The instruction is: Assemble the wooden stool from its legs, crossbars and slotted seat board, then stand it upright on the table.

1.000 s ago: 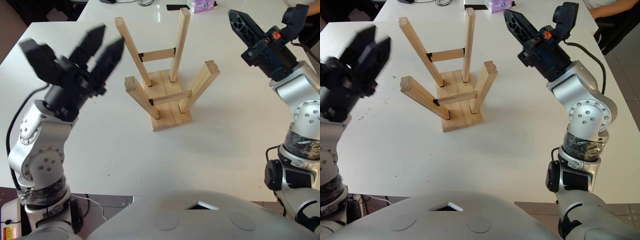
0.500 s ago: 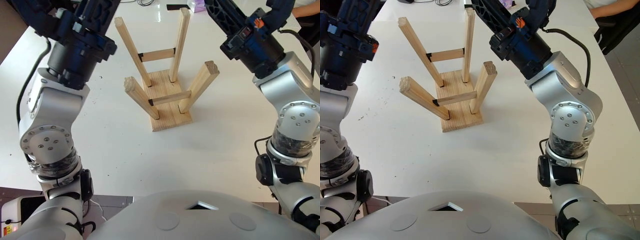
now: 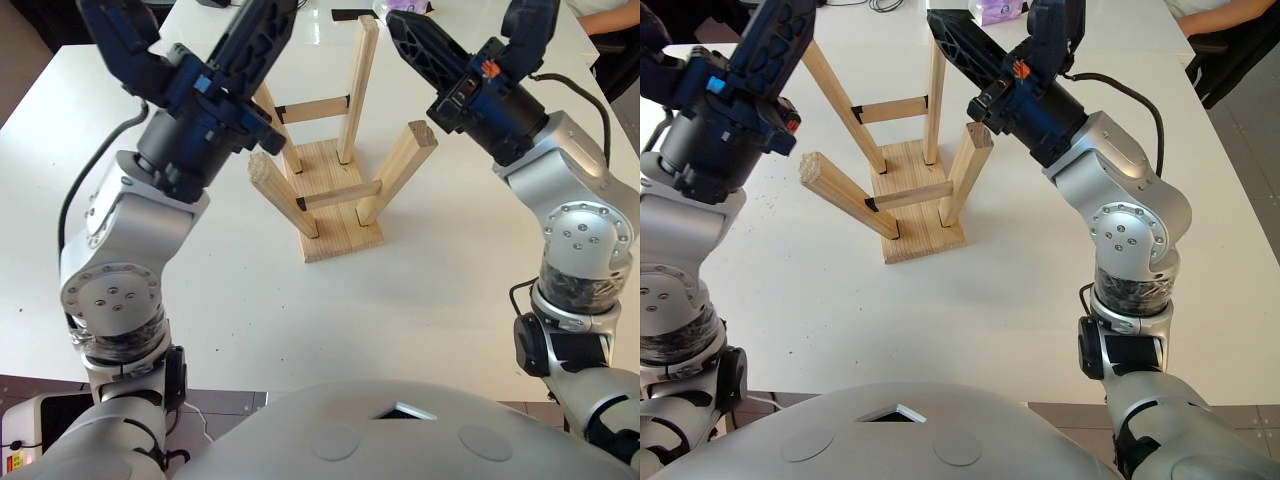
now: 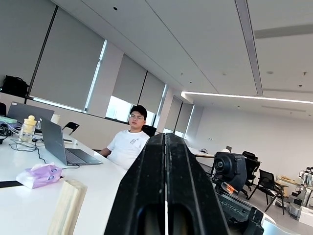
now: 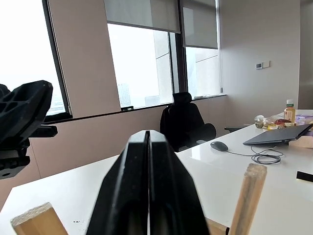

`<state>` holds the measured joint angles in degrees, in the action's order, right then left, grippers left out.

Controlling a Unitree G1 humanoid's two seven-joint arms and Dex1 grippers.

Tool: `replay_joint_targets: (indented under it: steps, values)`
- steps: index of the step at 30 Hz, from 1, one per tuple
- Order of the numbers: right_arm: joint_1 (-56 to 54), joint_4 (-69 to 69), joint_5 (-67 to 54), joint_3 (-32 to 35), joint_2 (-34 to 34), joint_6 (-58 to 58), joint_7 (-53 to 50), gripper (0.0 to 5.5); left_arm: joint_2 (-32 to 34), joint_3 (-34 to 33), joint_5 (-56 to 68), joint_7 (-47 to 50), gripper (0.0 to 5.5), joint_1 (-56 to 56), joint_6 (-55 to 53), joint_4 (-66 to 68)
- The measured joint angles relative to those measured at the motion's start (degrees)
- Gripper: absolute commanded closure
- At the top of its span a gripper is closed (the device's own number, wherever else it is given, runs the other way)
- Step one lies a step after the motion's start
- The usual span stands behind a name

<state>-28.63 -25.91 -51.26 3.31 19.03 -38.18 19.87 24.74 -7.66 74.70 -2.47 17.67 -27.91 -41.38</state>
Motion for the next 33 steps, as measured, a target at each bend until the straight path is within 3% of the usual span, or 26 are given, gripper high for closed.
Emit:
replay_joint_targets:
  steps: [8,14,21,24,28,30,33]
  values:
    - [-10.22,0.77,-7.54,6.44,-0.89,1.54,-0.45,5.5,0.49,-1.72,0.75,0.0,5.48,6.33,1.76,-0.82]
    - [1.8,3.14,3.12,-5.2,1.57,1.68,3.58,5.5,1.33,5.68,-3.66,-0.83,5.48,-5.19,-3.19,1.94]
    - [2.92,2.47,6.17,-5.53,0.89,3.59,3.67,5.5,-2.95,7.14,-9.72,-1.84,5.48,-5.03,-0.09,4.32]
    - [2.72,2.51,3.13,-3.04,-0.74,1.88,2.21,5.5,-5.06,5.6,-9.18,-1.65,5.48,-4.68,1.04,4.57]
    - [-1.42,3.53,-7.48,6.47,-3.16,1.67,-3.52,5.5,-6.66,-1.59,-6.63,2.26,5.48,-1.38,5.2,2.59]
    - [-5.2,4.04,-12.92,12.48,-2.71,2.23,-7.23,5.5,-4.55,-6.7,-5.78,5.28,5.48,-0.3,6.27,0.96]
    - [-1.57,4.12,-11.3,14.99,0.39,1.9,-9.47,5.5,-1.61,-13.16,-7.37,9.38,5.48,-3.22,6.18,1.32]
